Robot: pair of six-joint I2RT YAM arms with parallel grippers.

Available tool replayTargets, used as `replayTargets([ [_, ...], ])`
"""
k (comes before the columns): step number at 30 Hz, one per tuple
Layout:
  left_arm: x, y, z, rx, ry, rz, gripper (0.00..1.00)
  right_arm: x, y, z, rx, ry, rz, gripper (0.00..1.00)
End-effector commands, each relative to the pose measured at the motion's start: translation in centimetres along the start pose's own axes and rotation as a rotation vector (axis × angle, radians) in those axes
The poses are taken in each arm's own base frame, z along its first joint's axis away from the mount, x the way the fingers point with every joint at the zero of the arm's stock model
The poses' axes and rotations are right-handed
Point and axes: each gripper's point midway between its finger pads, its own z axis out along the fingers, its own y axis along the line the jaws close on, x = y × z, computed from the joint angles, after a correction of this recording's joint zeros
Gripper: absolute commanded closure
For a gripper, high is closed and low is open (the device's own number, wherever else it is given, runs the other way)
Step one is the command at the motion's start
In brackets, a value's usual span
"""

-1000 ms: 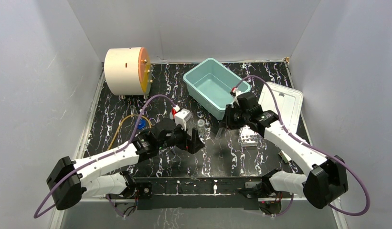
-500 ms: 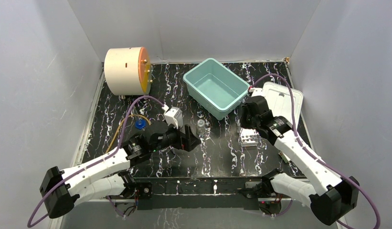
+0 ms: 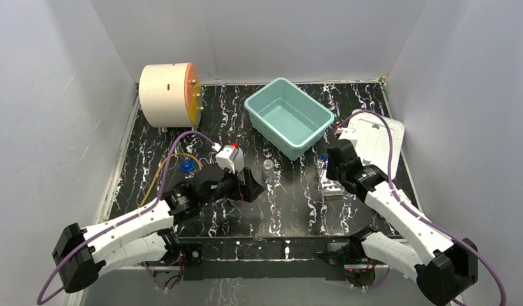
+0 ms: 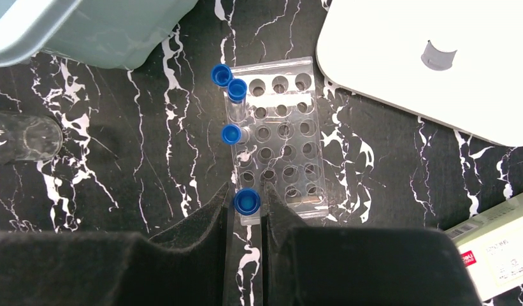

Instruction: Organize the chemistry lab equipment

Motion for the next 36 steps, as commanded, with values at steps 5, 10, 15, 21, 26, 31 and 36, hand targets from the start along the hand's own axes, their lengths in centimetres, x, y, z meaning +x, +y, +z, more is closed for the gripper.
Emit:
replayTargets([
  [5, -0.9, 0.2, -0.3, -0.009, -0.044, 0.007, 0.04, -1.5, -0.2, 1.1, 0.03, -0.114, 0.087, 0.81],
  [10, -0.9, 0.3, -0.4, -0.013, -0.044, 0.006, 0.04, -1.3, -0.3, 1.6, 0.033, -0.138, 0.119, 0.81],
  [15, -1.1, 0.2, -0.6, -0.01, -0.054, 0.001, 0.04, -1.4, -0.5, 1.7, 0.039, -0.162, 0.132, 0.81],
  [21, -1.5, -0.1, -0.9, 0.011, -0.077, 0.001, 0.04, -1.6, -0.5, 1.6, 0.024, -0.196, 0.148, 0.81],
  [26, -1.2, 0.0, -0.8, 0.008, -0.064, 0.0, 0.04, -1.2, -0.4, 2.1, 0.026, -0.181, 0.14, 0.81],
  [31, -1.2, -0.1, -0.9, 0.011, -0.063, -0.001, 0.04, -0.9, -0.4, 2.4, 0.025, -0.183, 0.142, 0.81],
  [36, -1.3, 0.0, -0.9, 0.007, -0.067, -0.001, 0.04, -0.5, -0.2, 2.9, 0.021, -0.175, 0.142, 0.81],
])
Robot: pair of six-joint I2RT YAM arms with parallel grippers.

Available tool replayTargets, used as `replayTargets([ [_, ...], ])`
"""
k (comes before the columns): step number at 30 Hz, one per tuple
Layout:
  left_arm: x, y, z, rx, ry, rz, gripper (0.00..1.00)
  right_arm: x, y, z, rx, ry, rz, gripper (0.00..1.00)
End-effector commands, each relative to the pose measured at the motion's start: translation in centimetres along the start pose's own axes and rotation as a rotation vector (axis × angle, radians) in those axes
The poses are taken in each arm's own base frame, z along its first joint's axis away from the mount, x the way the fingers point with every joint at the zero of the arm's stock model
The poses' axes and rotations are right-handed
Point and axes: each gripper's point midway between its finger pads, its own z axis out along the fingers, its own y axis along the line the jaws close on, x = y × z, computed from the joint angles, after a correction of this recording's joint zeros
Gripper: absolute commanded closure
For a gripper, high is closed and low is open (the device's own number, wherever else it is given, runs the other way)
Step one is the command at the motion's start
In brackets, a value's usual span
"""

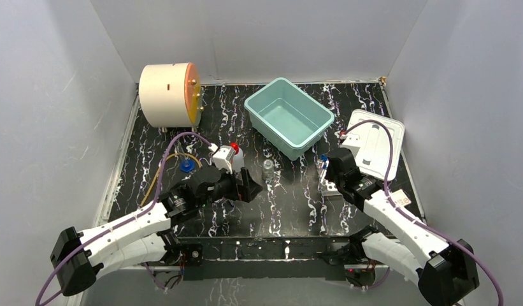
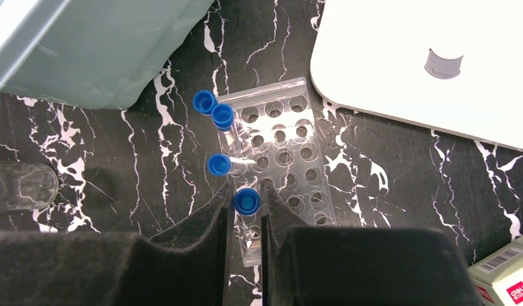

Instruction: Organize the chemistry lab equipment

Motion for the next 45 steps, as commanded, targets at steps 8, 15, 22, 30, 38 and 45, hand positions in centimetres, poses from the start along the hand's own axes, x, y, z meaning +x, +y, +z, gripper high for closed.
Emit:
replayTargets([
  [8, -0.7, 0.0, -0.4, 0.005, -0.035, -0.007, 0.04, -1.1, 0.6, 0.8, -0.005, -0.051, 0.028, 0.81],
  [15, -0.7, 0.1, -0.5, 0.0, -0.039, -0.006, 0.04, -1.3, 0.6, 1.1, -0.008, -0.068, 0.001, 0.81],
  [22, -0.7, 0.4, -0.6, -0.012, -0.044, -0.002, 0.03, -0.7, 0.7, 1.7, -0.004, -0.05, -0.021, 0.81],
  [30, -0.8, 0.7, -0.7, -0.024, -0.046, 0.008, 0.03, 0.1, 1.2, 1.8, -0.045, -0.024, -0.056, 0.74],
  [38, -1.0, 0.7, -0.7, -0.03, -0.053, 0.02, 0.02, 0.2, 1.0, 1.9, -0.034, -0.015, -0.084, 0.73],
  [45, -1.1, 0.9, -0.7, -0.037, -0.055, 0.023, 0.02, 0.9, 1.1, 2.3, -0.038, 0.005, -0.107, 0.73],
])
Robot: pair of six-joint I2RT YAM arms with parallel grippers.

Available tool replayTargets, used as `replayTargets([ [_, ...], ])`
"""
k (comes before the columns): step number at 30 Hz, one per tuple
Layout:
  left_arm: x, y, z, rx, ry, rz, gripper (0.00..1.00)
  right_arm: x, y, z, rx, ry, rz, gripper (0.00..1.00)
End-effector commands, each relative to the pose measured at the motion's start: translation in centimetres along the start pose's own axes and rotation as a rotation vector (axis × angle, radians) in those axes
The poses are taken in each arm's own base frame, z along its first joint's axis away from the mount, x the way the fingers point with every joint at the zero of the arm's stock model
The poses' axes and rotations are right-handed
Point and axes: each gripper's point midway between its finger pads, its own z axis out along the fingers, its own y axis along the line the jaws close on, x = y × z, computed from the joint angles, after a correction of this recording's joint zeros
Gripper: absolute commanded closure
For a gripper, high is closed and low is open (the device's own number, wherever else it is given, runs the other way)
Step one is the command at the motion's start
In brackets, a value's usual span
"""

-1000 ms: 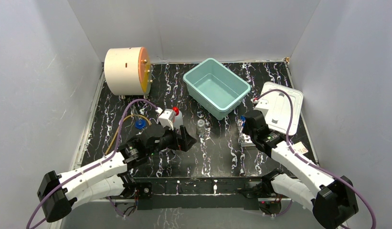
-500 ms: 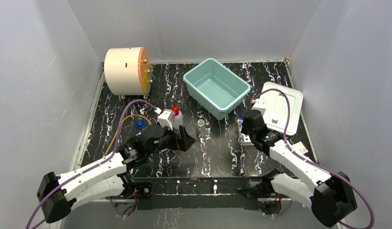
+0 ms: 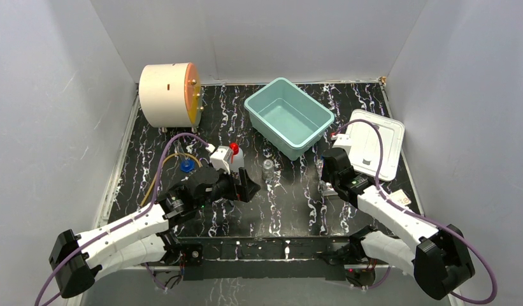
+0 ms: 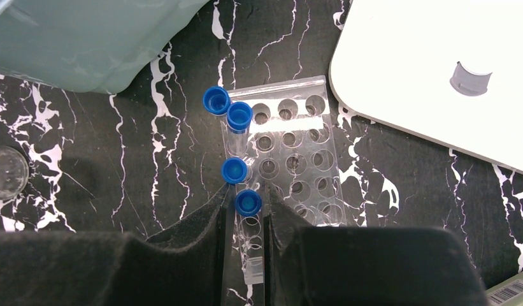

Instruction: Organize the chemistry lab equipment

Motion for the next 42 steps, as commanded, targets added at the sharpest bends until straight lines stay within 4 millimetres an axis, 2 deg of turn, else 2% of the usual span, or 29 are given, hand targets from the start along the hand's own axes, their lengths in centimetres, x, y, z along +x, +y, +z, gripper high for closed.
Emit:
replayTargets([
  [1, -0.7, 0.3, -0.3, -0.013, -0.03, 0.011, 0.02, -0.5, 0.3, 0.3, -0.012, -0.023, -0.011, 0.73],
  [7, -0.9, 0.4, -0.3, -0.016, -0.037, 0.01, 0.02, -0.5, 0.4, 0.4, -0.016, -0.017, -0.025, 0.73],
  [15, -0.9, 0.5, -0.4, -0.019, -0.04, 0.012, 0.02, -1.0, 0.9, -0.1, -0.058, -0.035, -0.049, 0.62],
  [21, -0.8, 0.5, -0.3, -0.02, -0.039, 0.012, 0.02, -1.5, 1.1, -0.7, -0.079, -0.046, -0.054, 0.62],
  [33, -0.7, 0.7, -0.3, -0.024, -0.036, 0.011, 0.02, -1.2, 1.3, -0.7, -0.089, -0.026, -0.053, 0.73],
  [42, -0.6, 0.8, -0.4, -0.024, -0.036, 0.011, 0.02, -1.0, 0.8, -0.9, -0.065, -0.018, -0.036, 0.73],
])
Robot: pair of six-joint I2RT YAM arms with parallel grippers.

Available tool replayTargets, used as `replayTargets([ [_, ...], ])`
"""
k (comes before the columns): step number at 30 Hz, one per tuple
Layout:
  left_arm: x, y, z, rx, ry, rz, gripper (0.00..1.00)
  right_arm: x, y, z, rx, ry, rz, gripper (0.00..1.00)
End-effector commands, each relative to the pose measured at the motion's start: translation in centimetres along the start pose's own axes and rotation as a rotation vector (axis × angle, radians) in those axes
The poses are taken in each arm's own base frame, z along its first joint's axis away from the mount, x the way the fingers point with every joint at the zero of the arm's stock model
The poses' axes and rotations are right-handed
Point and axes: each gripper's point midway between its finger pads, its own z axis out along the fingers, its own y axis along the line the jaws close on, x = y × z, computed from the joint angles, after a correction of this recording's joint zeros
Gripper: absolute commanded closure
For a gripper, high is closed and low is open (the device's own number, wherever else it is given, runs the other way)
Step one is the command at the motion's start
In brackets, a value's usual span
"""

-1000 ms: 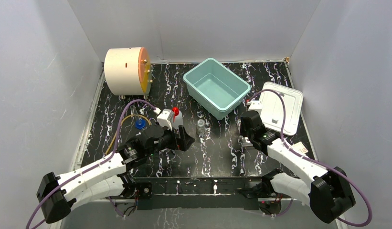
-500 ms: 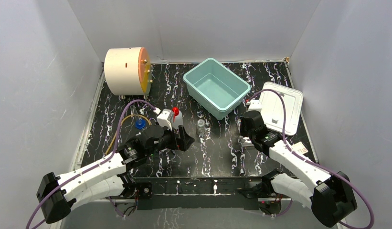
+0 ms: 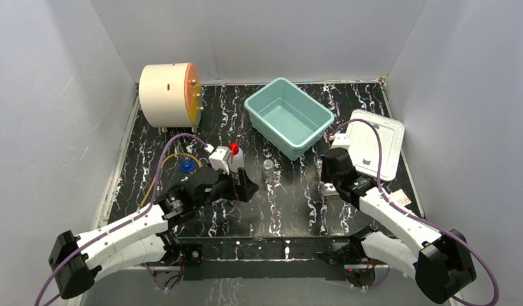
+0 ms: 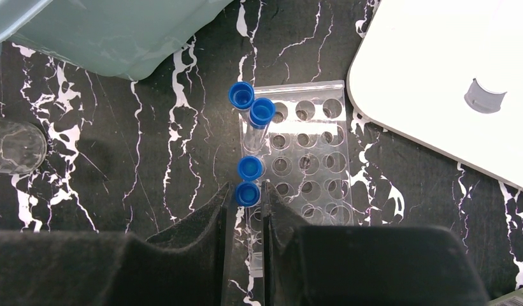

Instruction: Organize the chemistry lab equipment

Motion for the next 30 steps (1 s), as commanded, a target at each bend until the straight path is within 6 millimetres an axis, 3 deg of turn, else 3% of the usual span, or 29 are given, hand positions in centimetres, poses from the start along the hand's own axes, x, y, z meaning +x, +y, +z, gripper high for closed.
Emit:
replayTargets([
  [1, -0.6, 0.1, -0.3, 0.0, -0.029, 0.006, 0.02, -0.8, -0.3, -0.4, 0.02, -0.022, 0.026, 0.72],
  [9, -0.6, 0.1, -0.2, 0.0, -0.028, 0.008, 0.02, -0.7, -1.5, -0.7, 0.085, -0.025, 0.064, 0.69],
  [23, -0.7, 0.0, -0.2, 0.003, -0.027, 0.01, 0.02, -0.7, -0.5, -0.5, 0.017, -0.046, 0.039, 0.68],
  [30, -0.6, 0.2, -0.2, 0.0, -0.025, 0.008, 0.02, -1.0, -0.3, -0.4, 0.014, -0.05, 0.039, 0.59],
])
